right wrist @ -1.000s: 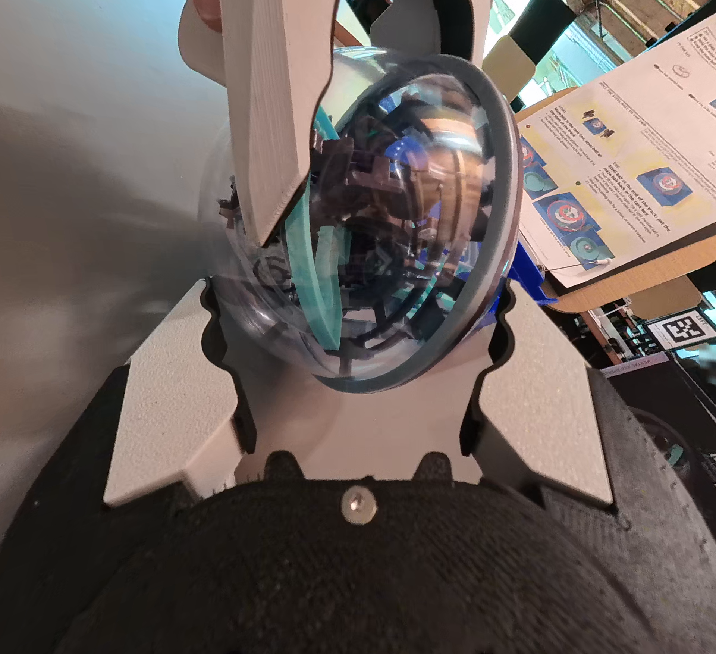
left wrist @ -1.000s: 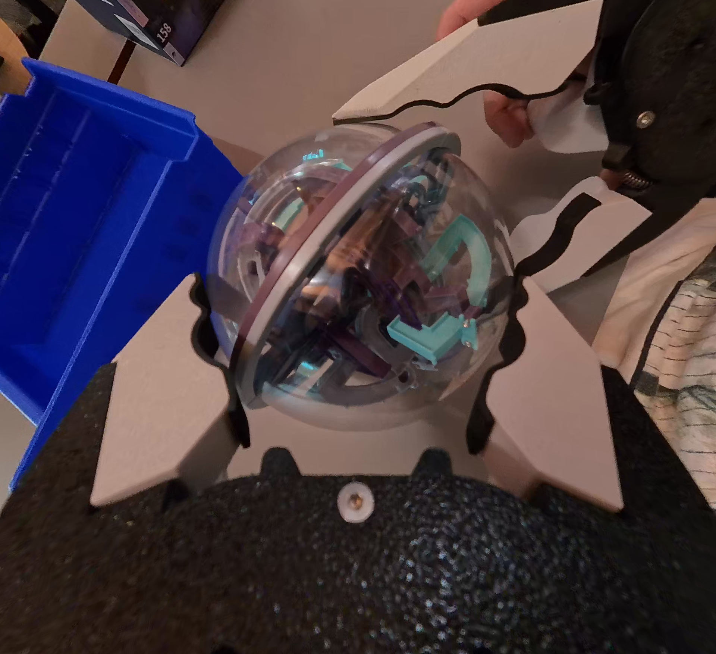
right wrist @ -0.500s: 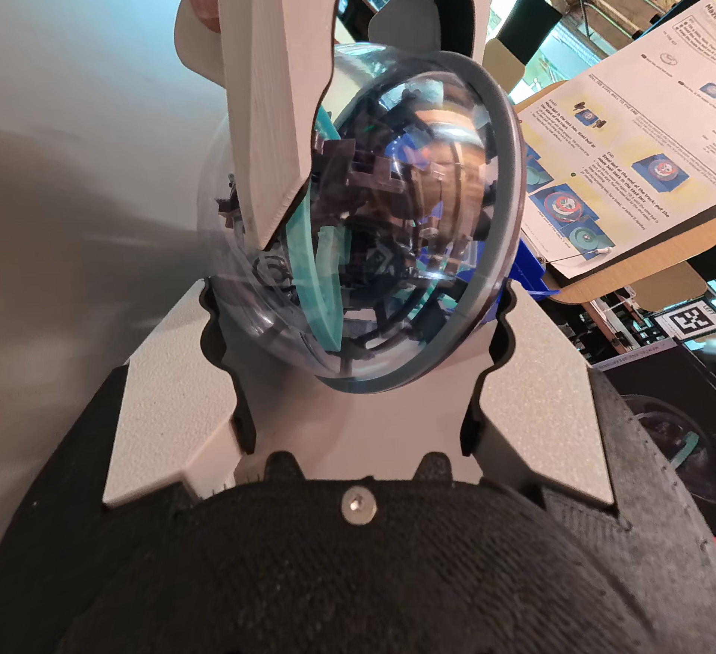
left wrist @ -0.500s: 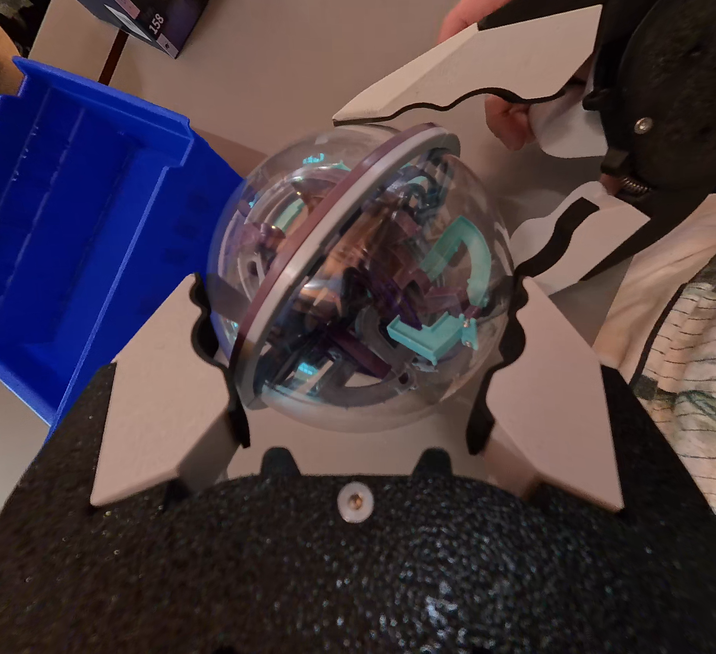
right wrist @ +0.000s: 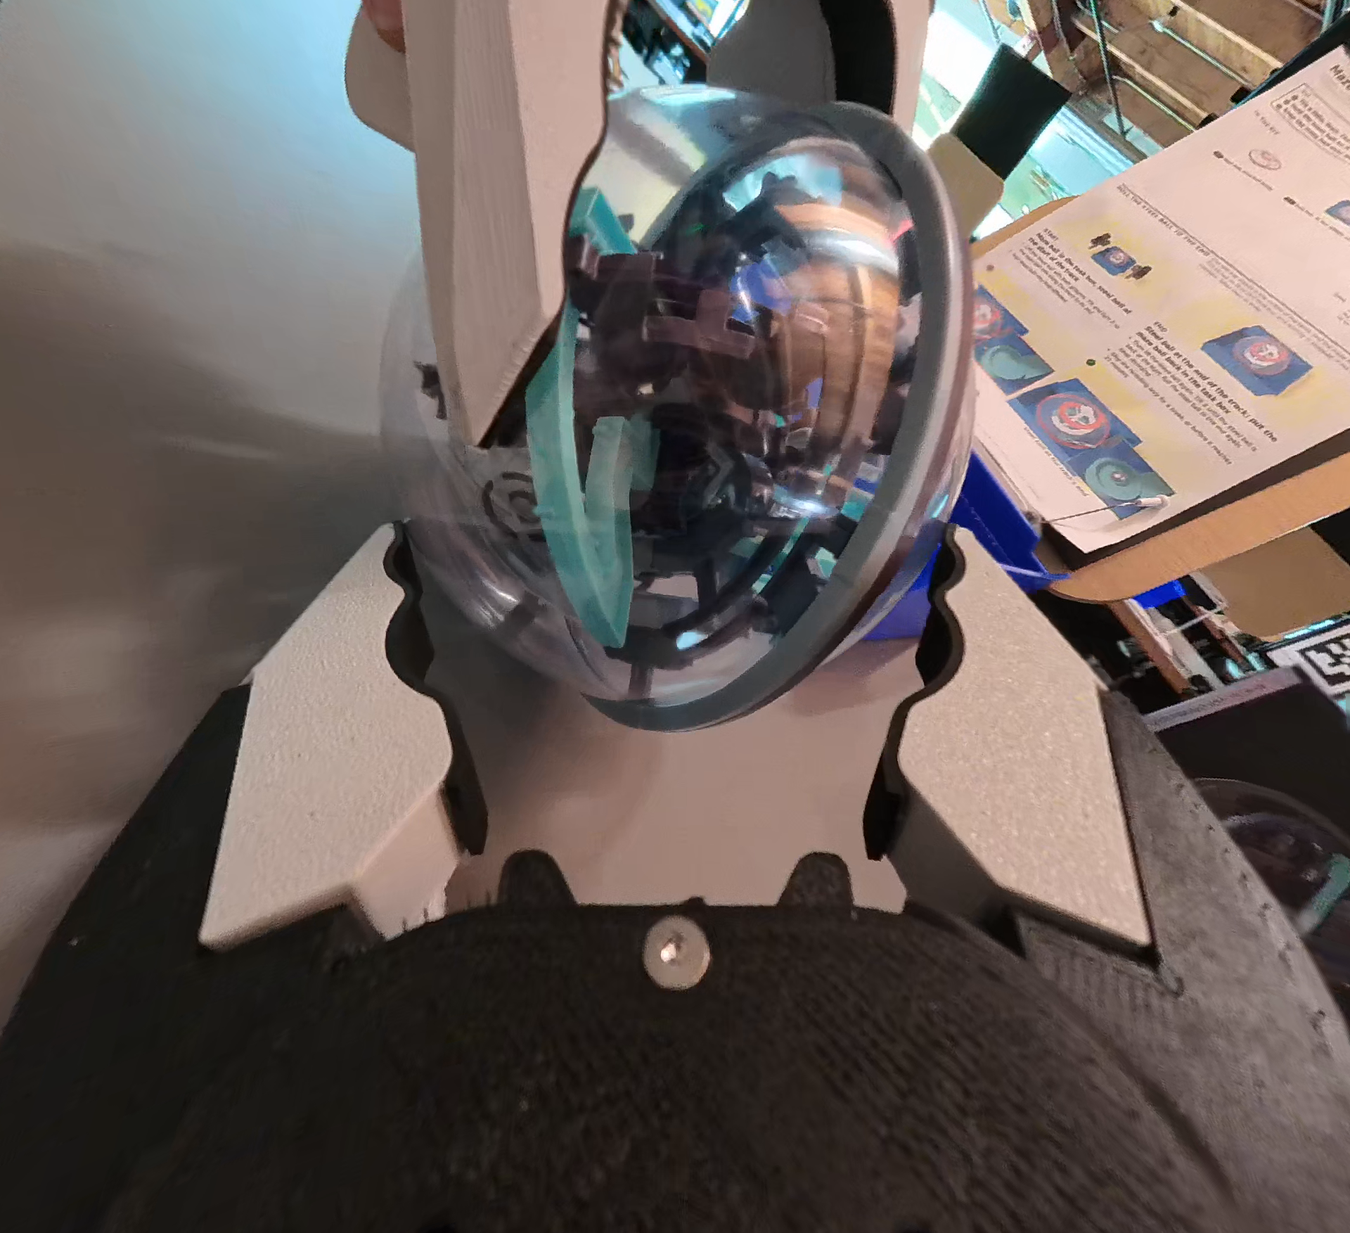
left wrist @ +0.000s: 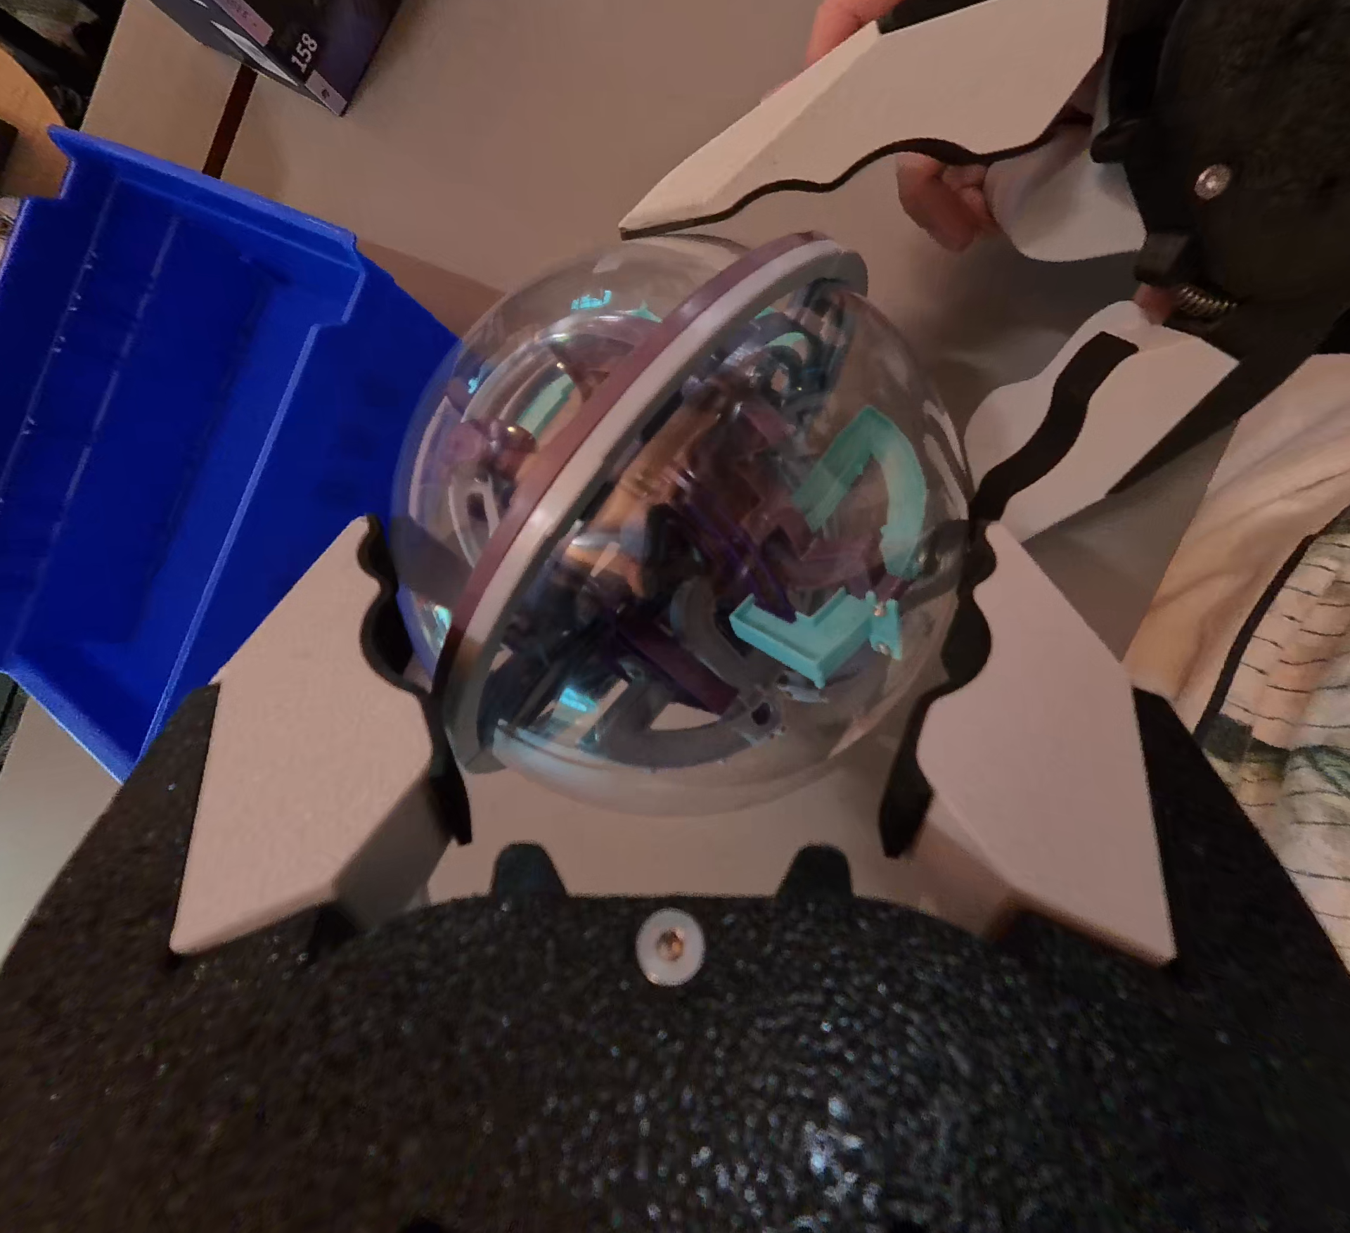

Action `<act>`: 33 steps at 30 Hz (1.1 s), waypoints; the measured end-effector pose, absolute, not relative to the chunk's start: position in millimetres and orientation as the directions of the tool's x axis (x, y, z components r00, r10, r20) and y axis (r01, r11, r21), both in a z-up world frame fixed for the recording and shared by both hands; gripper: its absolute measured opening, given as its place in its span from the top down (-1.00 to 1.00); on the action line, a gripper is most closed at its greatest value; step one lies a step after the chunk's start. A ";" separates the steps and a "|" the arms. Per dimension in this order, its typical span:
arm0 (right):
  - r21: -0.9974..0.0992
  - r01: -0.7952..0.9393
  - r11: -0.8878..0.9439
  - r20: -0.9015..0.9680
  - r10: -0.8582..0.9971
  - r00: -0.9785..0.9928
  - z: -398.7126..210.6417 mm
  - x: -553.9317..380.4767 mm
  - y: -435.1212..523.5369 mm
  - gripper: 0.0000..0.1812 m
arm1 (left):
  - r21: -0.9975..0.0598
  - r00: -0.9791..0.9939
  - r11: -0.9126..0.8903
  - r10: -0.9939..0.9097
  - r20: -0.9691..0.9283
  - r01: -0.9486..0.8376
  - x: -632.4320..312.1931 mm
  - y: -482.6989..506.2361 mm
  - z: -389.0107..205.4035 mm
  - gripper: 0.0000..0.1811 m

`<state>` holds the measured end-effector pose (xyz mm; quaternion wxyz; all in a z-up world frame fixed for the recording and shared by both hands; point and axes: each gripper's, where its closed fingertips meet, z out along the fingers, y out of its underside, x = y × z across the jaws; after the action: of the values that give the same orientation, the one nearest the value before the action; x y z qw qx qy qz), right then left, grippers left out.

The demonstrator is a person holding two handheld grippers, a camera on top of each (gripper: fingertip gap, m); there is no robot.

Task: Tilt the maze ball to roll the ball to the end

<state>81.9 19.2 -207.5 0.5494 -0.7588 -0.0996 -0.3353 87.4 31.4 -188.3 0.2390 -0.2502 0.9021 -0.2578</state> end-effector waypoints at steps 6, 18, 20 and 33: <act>-0.784 0.502 -0.365 0.596 -0.220 0.772 -208.8 83.0 20.5 -0.54 | -0.569 -0.758 0.757 -0.566 -0.326 -0.320 86.5 28.4 -188.5 -0.61; -0.778 0.502 -0.377 0.595 -0.189 0.781 -213.2 86.6 14.6 -0.54 | -0.537 -0.744 0.778 -0.562 -0.361 -0.328 86.8 21.8 -188.8 -0.61; -0.781 0.503 -0.370 0.592 -0.182 0.785 -214.2 86.6 13.7 -0.54 | -0.531 -0.739 0.782 -0.562 -0.373 -0.327 85.8 21.1 -189.0 -0.61; -0.785 0.505 -0.358 0.587 -0.171 0.791 -216.6 86.7 13.0 -0.55 | -0.509 -0.727 0.796 -0.556 -0.404 -0.326 83.3 19.0 -189.5 -0.61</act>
<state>86.7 13.0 -216.6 0.5561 -0.7658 -0.1090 -0.3041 83.3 19.0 -189.5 0.2785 -0.2432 0.9059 -0.2064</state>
